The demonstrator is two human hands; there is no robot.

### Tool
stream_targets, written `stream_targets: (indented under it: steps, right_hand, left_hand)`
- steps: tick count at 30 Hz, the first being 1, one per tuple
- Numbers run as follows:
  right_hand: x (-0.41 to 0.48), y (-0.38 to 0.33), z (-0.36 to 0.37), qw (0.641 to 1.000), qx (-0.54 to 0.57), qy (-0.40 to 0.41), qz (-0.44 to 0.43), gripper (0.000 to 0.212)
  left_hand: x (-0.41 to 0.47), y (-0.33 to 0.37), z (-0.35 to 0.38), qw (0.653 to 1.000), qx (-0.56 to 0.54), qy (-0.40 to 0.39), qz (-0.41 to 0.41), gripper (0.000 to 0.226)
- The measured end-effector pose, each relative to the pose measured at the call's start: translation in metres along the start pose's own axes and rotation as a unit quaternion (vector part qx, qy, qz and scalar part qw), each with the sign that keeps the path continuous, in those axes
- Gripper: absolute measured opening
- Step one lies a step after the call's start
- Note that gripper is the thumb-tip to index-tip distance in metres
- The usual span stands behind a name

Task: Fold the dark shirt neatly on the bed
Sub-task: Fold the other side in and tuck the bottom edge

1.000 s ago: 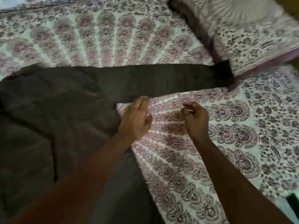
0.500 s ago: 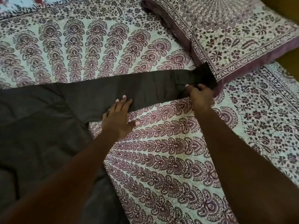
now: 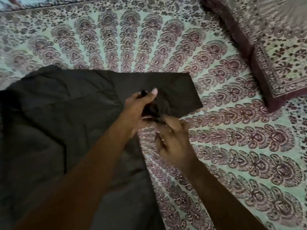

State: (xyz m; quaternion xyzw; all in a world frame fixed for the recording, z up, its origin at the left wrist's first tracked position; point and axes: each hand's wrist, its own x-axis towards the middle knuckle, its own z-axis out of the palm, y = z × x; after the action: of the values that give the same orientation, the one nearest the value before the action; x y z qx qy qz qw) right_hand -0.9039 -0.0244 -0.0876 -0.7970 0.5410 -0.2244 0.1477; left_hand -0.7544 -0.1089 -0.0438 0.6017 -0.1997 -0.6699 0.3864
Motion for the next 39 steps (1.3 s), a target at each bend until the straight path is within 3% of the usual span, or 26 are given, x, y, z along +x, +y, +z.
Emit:
stream_targets:
  steps: [1,5,11,14,17,20,24,28,31,34,39]
  right_hand:
    - [0.0,-0.017,0.011,1.0,0.003,-0.005,-0.025,0.045]
    - [0.016,-0.063,0.029,0.997,-0.034,-0.071,-0.001,0.049]
    - [0.057,-0.096,0.051,0.991,-0.064,-0.12,-0.015,0.024]
    - [0.074,-0.116,0.071,0.975,-0.146,-0.16,0.038,0.016]
    - [0.092,-0.141,0.093,0.96,-0.183,-0.192,0.093,0.027]
    - [0.106,-0.176,0.109,0.959,-0.185,-0.195,0.083,0.037]
    - [0.112,-0.233,0.138,0.968,-0.175,-0.182,0.018,0.05]
    - [0.116,-0.273,0.17,0.956,-0.174,-0.237,0.017,0.049]
    - [0.119,-0.291,0.192,0.947,-0.176,-0.264,0.038,0.044]
    - [0.12,-0.294,0.201,0.947,-0.156,-0.276,0.047,0.043]
    - [0.095,-0.278,0.191,0.972,-0.131,-0.191,0.049,0.037]
  left_hand:
    - [-0.001,0.002,-0.023,0.999,-0.002,0.033,0.01,0.027]
    - [-0.016,0.011,-0.12,0.995,-0.076,0.06,-0.002,0.036]
    - [-0.07,0.037,-0.269,0.985,-0.157,0.076,-0.002,0.051]
    - [-0.093,0.05,-0.331,0.979,-0.17,0.113,0.002,0.035]
    - [-0.111,0.067,-0.396,0.972,-0.162,0.171,0.0,0.036]
    - [-0.109,0.072,-0.459,0.963,-0.129,0.236,-0.002,0.042]
    - [-0.089,0.072,-0.525,0.936,-0.028,0.35,-0.003,0.022]
    - [-0.071,0.062,-0.582,0.856,0.227,0.463,0.036,0.059]
    - [-0.078,0.063,-0.591,0.837,0.324,0.44,0.021,0.052]
    - [-0.077,0.053,-0.579,0.806,0.42,0.417,0.009,0.067]
    - [-0.081,0.024,-0.516,0.731,0.554,0.382,0.115,0.091]
